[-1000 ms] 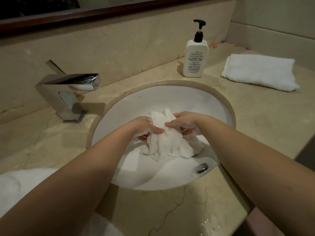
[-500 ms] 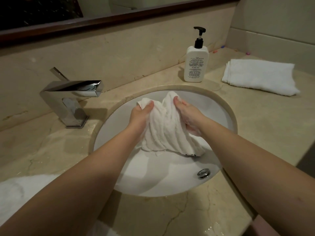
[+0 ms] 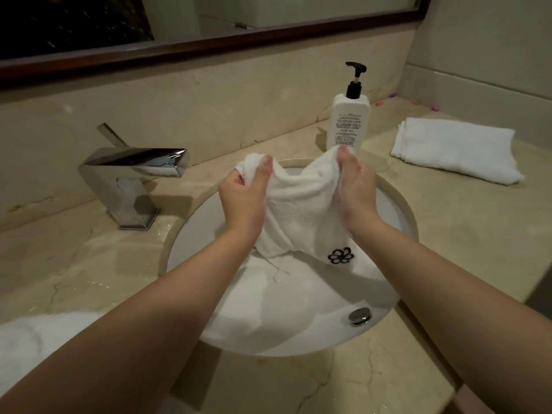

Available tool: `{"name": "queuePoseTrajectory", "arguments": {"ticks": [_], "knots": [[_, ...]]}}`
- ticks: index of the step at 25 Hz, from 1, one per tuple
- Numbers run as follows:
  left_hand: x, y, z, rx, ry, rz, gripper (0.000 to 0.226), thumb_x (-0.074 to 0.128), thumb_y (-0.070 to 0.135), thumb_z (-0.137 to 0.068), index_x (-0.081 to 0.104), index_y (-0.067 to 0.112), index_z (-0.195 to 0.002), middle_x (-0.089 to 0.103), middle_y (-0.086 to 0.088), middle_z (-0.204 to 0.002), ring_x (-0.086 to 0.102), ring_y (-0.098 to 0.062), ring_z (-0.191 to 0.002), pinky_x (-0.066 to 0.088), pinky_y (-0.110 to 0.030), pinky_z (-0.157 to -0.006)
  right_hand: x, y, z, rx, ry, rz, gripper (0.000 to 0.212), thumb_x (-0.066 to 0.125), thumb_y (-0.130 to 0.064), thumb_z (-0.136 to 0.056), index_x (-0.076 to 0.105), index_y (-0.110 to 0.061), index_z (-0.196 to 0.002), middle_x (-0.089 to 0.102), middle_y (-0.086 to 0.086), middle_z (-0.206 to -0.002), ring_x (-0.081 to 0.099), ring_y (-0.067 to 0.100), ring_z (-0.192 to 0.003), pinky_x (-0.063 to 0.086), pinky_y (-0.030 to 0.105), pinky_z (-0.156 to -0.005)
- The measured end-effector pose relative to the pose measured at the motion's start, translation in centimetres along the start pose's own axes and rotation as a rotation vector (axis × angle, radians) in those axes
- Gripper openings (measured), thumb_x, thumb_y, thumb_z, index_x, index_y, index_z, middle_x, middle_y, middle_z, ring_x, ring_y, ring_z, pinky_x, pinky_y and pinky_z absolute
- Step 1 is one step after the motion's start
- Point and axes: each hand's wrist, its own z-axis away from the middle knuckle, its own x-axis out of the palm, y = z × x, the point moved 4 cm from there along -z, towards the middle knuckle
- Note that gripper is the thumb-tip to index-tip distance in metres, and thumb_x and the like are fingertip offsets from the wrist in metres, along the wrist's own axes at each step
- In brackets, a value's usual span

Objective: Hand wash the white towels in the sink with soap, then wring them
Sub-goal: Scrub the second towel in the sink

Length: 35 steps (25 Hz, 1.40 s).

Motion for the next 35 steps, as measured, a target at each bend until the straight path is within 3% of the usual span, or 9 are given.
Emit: {"name": "queuePoseTrajectory", "arguments": {"ticks": [4,8,13,16,19,23,26,31,35], "knots": [[-1.3,0.1,-0.9,-0.068,0.155,0.059,0.041,0.078,0.042,-0.087,0.054,0.014,-0.070,0.054,0.002,-0.066,0.049,-0.010,-0.060,0.044,-0.027,-0.060,-0.1,-0.4,0.0,-0.034,0.083,-0.056,0.043,0.049,-0.049,-0.093,0.064,-0.010,-0.094,0.059,0.008,-0.085,0.058,0.021,-0.082,0.048,0.037,-0.080],[-0.1,0.7,-0.4,-0.012,-0.029,-0.002,0.036,0.069,0.032,-0.097,0.053,0.018,-0.068,0.054,0.009,-0.064,0.049,0.002,-0.054,0.042,-0.016,-0.058,2.3,0.5,-0.7,0.082,0.079,-0.214,0.047,0.051,-0.057,-0.095,0.063,-0.017,-0.117,0.070,0.006,-0.117,0.065,0.021,-0.113,0.048,0.045,-0.108],[1.1,-0.8,-0.6,-0.219,-0.131,0.194,0.042,0.070,0.051,-0.089,0.059,0.011,-0.090,0.066,-0.009,-0.087,0.068,-0.022,-0.084,0.055,-0.035,-0.083,3.8,0.5,-0.4,0.172,0.044,-0.290,0.029,0.048,-0.047,-0.102,0.061,-0.023,-0.093,0.067,0.004,-0.105,0.065,0.024,-0.110,0.047,0.046,-0.108],[2.2,-1.7,0.6,-0.414,-0.205,0.260,0.078,0.071,0.071,-0.072,0.061,0.009,-0.118,0.072,-0.018,-0.117,0.071,-0.033,-0.109,0.054,-0.053,-0.101,4.6,1.1,0.9,0.166,-0.045,-0.129,0.034,0.047,-0.046,-0.103,0.062,-0.018,-0.091,0.070,0.003,-0.092,0.070,0.021,-0.096,0.056,0.034,-0.089],[3.4,-2.0,1.8,-0.406,-0.259,0.069,0.088,0.062,0.084,-0.067,0.067,0.008,-0.111,0.077,-0.006,-0.098,0.075,-0.020,-0.092,0.059,-0.043,-0.089,4.8,1.3,1.3,0.058,-0.057,0.132,0.041,0.049,-0.042,-0.103,0.053,-0.019,-0.070,0.054,-0.005,-0.057,0.051,0.016,-0.057,0.042,0.032,-0.060],[3.4,-2.2,2.1,-0.361,-0.135,0.024,0.051,0.063,0.063,-0.090,0.065,0.013,-0.081,0.070,-0.003,-0.070,0.068,-0.016,-0.065,0.054,-0.029,-0.066,4.7,1.9,2.8,0.098,0.084,0.110,0.052,0.051,-0.044,-0.102,0.040,-0.023,-0.055,0.039,-0.011,-0.041,0.040,0.014,-0.049,0.034,0.031,-0.057],[2.9,-3.0,2.2,-0.606,-0.066,0.285,0.053,0.070,0.061,-0.086,0.072,0.010,-0.099,0.075,-0.007,-0.085,0.074,-0.021,-0.074,0.057,-0.030,-0.068,5.6,1.4,3.5,-0.009,-0.052,0.231,0.055,0.055,-0.053,-0.098,0.046,-0.022,-0.053,0.046,-0.008,-0.047,0.047,0.013,-0.051,0.037,0.030,-0.054],[2.0,-3.3,1.8,-0.532,0.027,0.058,0.061,0.060,0.069,-0.089,0.056,0.012,-0.067,0.055,0.000,-0.056,0.057,-0.021,-0.058,0.044,-0.030,-0.060,6.4,2.7,3.3,0.033,-0.083,0.259,0.052,0.057,-0.052,-0.097,0.064,-0.013,-0.063,0.056,-0.003,-0.053,0.053,0.014,-0.055,0.043,0.034,-0.060],[2.5,-4.0,1.8,-0.621,-0.079,0.157,0.072,0.065,0.081,-0.074,0.067,0.011,-0.088,0.075,-0.003,-0.087,0.074,-0.022,-0.078,0.060,-0.037,-0.079,6.4,2.9,2.0,0.079,-0.036,0.309,0.057,0.050,-0.048,-0.102,0.047,-0.018,-0.053,0.047,-0.002,-0.047,0.048,0.021,-0.051,0.038,0.036,-0.058]]}}
